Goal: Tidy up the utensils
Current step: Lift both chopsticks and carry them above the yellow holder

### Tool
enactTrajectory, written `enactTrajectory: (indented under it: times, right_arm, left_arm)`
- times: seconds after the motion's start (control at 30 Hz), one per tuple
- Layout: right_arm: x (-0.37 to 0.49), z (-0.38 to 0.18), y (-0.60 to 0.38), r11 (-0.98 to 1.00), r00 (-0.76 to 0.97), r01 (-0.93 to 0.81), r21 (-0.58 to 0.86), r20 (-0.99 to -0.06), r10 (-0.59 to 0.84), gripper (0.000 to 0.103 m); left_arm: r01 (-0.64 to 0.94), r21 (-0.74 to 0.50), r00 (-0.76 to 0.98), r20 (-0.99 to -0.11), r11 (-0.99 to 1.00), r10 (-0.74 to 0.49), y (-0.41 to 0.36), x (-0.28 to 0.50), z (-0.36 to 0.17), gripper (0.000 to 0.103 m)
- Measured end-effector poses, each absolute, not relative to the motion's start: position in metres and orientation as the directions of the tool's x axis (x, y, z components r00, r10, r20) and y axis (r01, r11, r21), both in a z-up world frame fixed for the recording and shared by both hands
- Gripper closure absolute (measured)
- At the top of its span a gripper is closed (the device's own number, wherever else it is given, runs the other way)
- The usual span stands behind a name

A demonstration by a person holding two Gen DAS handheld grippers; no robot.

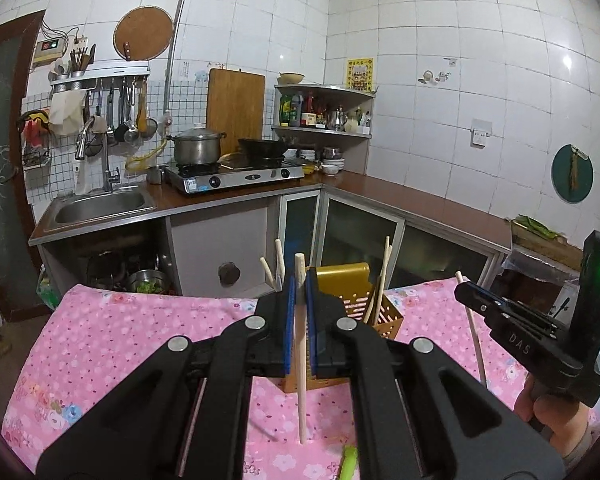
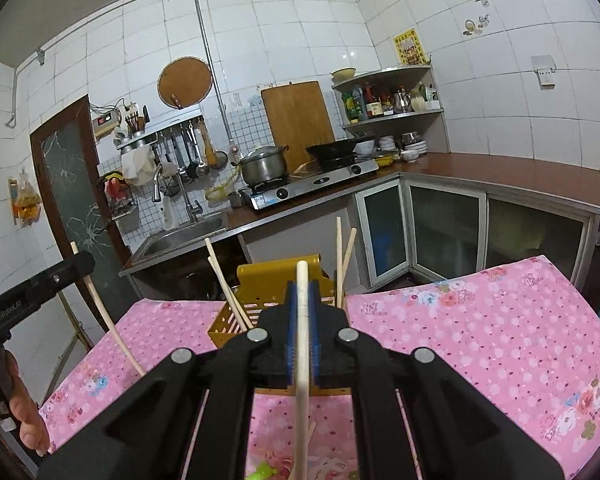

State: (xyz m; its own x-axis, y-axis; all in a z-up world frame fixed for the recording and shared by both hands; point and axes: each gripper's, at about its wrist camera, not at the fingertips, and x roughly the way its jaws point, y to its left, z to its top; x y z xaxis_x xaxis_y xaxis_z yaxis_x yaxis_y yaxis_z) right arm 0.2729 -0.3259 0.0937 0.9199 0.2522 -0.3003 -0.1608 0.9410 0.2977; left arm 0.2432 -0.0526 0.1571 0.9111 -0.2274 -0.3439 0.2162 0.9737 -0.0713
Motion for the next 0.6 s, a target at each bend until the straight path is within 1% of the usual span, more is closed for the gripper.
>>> enactTrajectory:
  times: [0.13,0.2,0.3,0.4,0.6]
  right_arm:
    - [0.281,0.096,-0.326,0.942,0.918,-0.159,0.296,-0.308,0.252,0.097]
    - [0.283,0.100,-0.324,0.950,0.921,-0.154,0.272,-0.309,0.237,0.097]
    - [0.286,0.109,-0.326,0.953,0.930,-0.154,0.260,-0.287,0.228,0.097]
    - [0.292,0.130,-0.325,0.954,0.943,-0.162,0.253,-0.246,0.226,0.097]
    - [0.324,0.168,-0.321,0.961,0.973,-0.166,0.220,-0.122,0.196,0.097]
  left_arm:
    - [0.218,-0.067,0.913,-0.339,0.974,-0.227,-0.054,0.246,0.159,0.099]
    - [0.217,-0.070,0.914,-0.336,0.974,-0.228,-0.053,0.250,0.161,0.099]
    - [0.220,-0.080,0.914,-0.331,0.972,-0.234,-0.052,0.255,0.169,0.099]
    - [0.222,-0.075,0.921,-0.311,0.972,-0.234,-0.055,0.260,0.185,0.099]
    - [0.226,-0.069,0.936,-0.260,0.972,-0.237,-0.063,0.279,0.225,0.099]
